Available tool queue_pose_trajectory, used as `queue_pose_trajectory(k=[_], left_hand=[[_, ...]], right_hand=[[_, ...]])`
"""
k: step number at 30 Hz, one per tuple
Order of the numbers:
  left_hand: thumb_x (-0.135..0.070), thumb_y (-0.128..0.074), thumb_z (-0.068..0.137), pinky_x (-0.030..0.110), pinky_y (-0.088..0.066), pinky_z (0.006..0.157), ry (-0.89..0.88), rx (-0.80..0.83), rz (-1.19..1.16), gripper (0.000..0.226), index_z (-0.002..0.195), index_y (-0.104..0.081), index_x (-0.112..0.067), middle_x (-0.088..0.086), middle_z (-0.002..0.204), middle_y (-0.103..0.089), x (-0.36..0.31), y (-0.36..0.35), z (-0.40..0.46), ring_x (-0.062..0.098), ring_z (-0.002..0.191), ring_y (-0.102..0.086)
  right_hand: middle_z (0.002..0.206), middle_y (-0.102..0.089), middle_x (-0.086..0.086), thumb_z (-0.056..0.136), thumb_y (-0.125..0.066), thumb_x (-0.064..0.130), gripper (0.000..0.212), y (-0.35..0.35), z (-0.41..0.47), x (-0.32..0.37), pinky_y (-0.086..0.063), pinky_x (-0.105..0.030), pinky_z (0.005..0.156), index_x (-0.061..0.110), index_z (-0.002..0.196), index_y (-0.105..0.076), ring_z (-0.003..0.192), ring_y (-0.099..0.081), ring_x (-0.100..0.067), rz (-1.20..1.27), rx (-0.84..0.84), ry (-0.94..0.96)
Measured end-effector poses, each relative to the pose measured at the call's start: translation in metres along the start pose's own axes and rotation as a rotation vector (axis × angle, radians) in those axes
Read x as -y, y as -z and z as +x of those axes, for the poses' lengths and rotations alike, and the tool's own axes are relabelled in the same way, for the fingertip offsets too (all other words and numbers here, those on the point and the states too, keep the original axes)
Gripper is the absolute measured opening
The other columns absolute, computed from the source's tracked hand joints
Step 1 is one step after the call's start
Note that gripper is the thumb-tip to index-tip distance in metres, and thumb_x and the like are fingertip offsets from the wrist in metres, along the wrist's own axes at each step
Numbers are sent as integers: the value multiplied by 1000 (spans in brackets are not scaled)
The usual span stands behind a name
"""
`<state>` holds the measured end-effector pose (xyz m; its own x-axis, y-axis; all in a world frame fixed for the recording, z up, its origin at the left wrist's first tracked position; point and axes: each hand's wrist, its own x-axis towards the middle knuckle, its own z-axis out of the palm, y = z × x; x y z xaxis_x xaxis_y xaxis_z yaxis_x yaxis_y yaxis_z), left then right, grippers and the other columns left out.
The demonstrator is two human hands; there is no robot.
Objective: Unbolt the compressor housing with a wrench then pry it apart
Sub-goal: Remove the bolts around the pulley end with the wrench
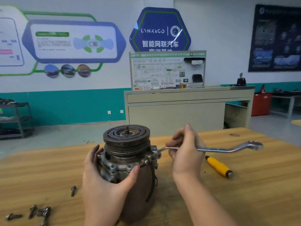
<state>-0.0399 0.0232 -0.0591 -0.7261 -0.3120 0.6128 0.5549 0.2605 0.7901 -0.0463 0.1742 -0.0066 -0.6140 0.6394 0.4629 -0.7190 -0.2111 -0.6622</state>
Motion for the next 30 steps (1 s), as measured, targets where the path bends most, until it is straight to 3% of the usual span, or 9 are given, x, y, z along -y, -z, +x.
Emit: queue_pose_trajectory(k=[2,6,9,12,14,17,22,28,30], left_hand=[[-68,-74,32,44,-41,104,-8,9,-6,100,121,-31,-57,-11,130,-54,-1,0,0,16,120,-53],[-68,-75,31,42,-40,104,-4,35,-14,103,124,-31,-56,-10,131,-52,1,1,1,15,121,-51],[-67,-75,36,44,-39,106,-30,52,9,106,131,-30,-49,-8,132,-49,4,2,3,14,124,-47],[-66,-74,42,42,-39,106,-48,55,24,104,133,-31,-42,-12,129,-46,4,1,2,13,125,-44],[-66,-73,45,39,-38,106,-62,50,31,100,133,-31,-43,-15,128,-44,5,1,1,12,125,-43],[-68,-72,46,37,-36,107,-66,40,42,101,134,-27,-45,-17,127,-42,6,1,0,11,127,-41],[-70,-69,46,26,-30,100,-88,39,63,99,132,-24,-50,-38,119,-33,5,2,2,7,126,-37],[-70,-69,47,24,-30,100,-118,19,81,98,131,-24,-48,-37,120,-33,6,0,2,8,126,-38],[-70,-70,46,25,-31,100,-126,7,82,102,135,-27,-44,-36,120,-34,7,0,3,9,126,-40]], right_hand=[[40,-49,1,101,-40,35,48,0,24,-9,-28,-16,31,16,59,-56,30,-43,-11,138,59,-323],[39,-45,5,101,-40,28,33,-10,57,-21,-26,-16,28,9,78,-55,26,-34,-7,-7,355,-809],[41,-49,5,101,-41,21,28,-10,61,-17,-26,-14,26,8,86,-60,26,-34,-6,89,322,-919],[44,-57,1,100,-47,25,24,-3,57,0,-33,-13,30,11,84,-58,28,-43,-8,161,165,-733],[51,-65,-3,94,-58,29,21,3,44,9,-43,-17,36,11,83,-58,36,-57,-12,60,132,-520],[59,-69,-7,88,-67,19,14,8,20,17,-51,-24,43,10,81,-59,47,-67,-22,-89,118,-257],[61,-69,-8,89,-65,14,18,3,-8,26,-52,-28,41,12,76,-54,45,-67,-26,-217,108,-9],[54,-61,0,89,-56,33,24,0,-37,16,-52,-39,44,23,69,-51,45,-63,-15,-509,130,456],[53,-61,0,89,-51,33,25,1,-34,10,-46,-33,41,25,66,-50,42,-58,-17,-439,110,440]])
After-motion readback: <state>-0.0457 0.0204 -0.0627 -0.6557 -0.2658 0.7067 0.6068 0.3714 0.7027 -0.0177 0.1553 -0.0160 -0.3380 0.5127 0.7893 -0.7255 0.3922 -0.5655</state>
